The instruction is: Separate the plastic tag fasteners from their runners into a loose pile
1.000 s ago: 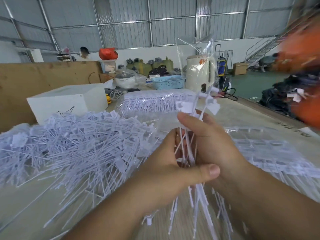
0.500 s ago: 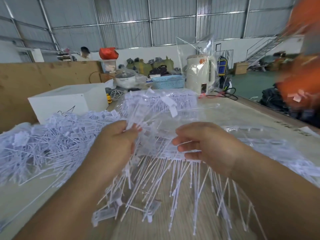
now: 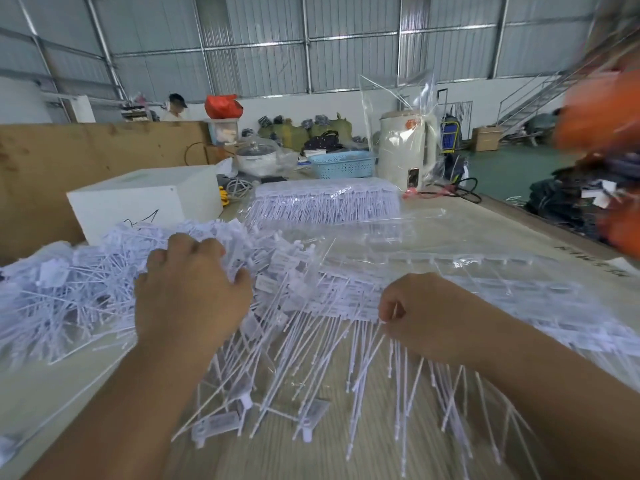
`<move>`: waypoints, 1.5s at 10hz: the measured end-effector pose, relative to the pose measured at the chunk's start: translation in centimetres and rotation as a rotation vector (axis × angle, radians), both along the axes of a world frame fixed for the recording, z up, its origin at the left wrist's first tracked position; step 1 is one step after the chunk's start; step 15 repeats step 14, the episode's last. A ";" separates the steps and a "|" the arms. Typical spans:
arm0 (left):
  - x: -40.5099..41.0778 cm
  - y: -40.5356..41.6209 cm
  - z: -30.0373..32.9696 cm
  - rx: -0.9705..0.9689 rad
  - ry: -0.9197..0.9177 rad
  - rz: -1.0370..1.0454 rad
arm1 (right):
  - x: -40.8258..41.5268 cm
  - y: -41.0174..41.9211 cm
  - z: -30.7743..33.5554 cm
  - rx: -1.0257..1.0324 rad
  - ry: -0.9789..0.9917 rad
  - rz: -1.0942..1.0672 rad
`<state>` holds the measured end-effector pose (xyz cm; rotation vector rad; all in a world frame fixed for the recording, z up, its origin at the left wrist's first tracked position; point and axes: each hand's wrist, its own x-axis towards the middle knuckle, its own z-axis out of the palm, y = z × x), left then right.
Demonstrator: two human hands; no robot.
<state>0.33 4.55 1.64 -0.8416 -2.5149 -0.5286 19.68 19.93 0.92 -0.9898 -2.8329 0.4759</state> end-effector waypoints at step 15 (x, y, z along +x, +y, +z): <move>5.6 1.5 -2.0 0.116 0.035 -0.744 | 0.1 -2.5 0.5 0.049 0.399 0.481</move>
